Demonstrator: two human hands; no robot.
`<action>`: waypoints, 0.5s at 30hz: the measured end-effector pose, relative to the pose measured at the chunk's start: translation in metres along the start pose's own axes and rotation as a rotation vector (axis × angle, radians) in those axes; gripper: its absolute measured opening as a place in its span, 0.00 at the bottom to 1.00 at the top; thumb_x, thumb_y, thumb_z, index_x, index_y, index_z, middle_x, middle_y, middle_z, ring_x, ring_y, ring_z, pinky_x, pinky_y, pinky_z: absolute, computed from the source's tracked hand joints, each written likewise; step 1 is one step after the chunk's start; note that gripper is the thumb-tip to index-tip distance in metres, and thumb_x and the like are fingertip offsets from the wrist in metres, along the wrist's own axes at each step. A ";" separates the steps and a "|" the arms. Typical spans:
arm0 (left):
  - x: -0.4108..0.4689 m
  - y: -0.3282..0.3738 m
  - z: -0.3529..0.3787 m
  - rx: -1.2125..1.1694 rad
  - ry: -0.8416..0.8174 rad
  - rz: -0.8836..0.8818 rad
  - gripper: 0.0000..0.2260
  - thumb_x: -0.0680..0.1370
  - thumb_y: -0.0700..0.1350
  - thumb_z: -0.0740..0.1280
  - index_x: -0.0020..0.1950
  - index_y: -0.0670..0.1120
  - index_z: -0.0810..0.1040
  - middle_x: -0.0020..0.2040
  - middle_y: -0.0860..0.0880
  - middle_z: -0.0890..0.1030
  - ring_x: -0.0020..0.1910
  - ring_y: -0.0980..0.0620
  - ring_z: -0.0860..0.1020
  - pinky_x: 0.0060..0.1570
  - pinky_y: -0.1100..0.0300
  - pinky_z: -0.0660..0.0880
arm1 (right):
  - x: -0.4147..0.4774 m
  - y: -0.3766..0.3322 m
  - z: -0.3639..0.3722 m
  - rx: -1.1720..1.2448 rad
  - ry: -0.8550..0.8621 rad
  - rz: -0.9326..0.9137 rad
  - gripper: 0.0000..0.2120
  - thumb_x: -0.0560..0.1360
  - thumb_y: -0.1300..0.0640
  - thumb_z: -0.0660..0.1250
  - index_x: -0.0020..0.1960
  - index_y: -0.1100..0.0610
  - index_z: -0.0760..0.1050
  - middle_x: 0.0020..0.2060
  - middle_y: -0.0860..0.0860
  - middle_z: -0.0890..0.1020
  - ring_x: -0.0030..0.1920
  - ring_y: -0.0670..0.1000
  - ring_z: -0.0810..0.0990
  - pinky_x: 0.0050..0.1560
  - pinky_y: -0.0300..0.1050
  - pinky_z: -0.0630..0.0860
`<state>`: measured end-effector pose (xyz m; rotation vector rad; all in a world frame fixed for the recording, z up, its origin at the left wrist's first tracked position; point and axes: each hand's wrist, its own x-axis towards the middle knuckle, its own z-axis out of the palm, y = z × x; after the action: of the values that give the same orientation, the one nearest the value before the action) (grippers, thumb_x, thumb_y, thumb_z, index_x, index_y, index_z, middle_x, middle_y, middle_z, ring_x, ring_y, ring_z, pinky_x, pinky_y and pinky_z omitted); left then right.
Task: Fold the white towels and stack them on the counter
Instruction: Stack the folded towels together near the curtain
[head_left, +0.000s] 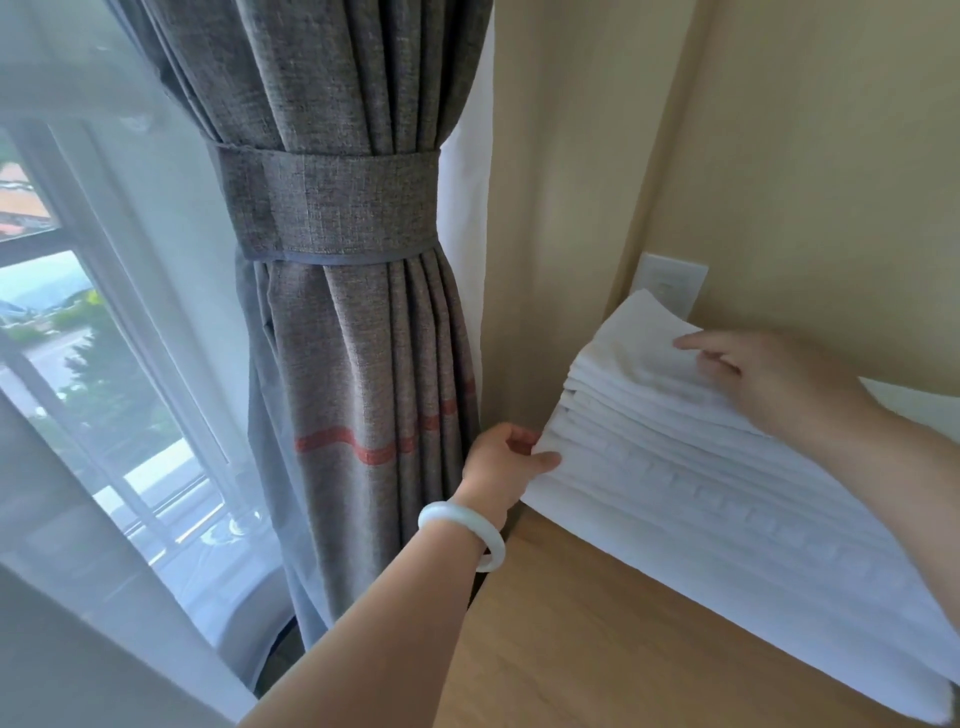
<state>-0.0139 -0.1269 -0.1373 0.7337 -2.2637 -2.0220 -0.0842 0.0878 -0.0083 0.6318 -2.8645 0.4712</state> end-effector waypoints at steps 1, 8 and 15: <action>0.001 0.000 0.000 -0.009 0.002 -0.005 0.13 0.71 0.44 0.77 0.53 0.47 0.79 0.49 0.50 0.81 0.51 0.49 0.80 0.56 0.52 0.79 | 0.006 -0.001 0.007 -0.032 -0.058 -0.059 0.16 0.81 0.50 0.59 0.68 0.43 0.72 0.69 0.48 0.73 0.64 0.54 0.72 0.61 0.49 0.67; -0.001 0.009 -0.001 -0.028 0.112 0.028 0.05 0.76 0.42 0.72 0.50 0.45 0.80 0.47 0.50 0.81 0.47 0.50 0.79 0.45 0.60 0.77 | -0.002 0.001 0.049 -0.248 -0.319 -0.159 0.37 0.70 0.25 0.36 0.76 0.36 0.39 0.77 0.39 0.42 0.77 0.44 0.42 0.75 0.49 0.41; -0.013 0.049 -0.001 -0.011 0.026 0.239 0.11 0.75 0.37 0.70 0.55 0.46 0.76 0.52 0.47 0.80 0.51 0.48 0.80 0.54 0.53 0.79 | -0.069 0.021 0.004 0.219 0.423 0.084 0.17 0.77 0.60 0.65 0.66 0.55 0.73 0.64 0.54 0.75 0.63 0.55 0.73 0.60 0.35 0.64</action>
<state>-0.0179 -0.1205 -0.0870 0.4588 -2.2034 -1.9024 -0.0318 0.1309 -0.0336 0.3858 -2.4627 0.8295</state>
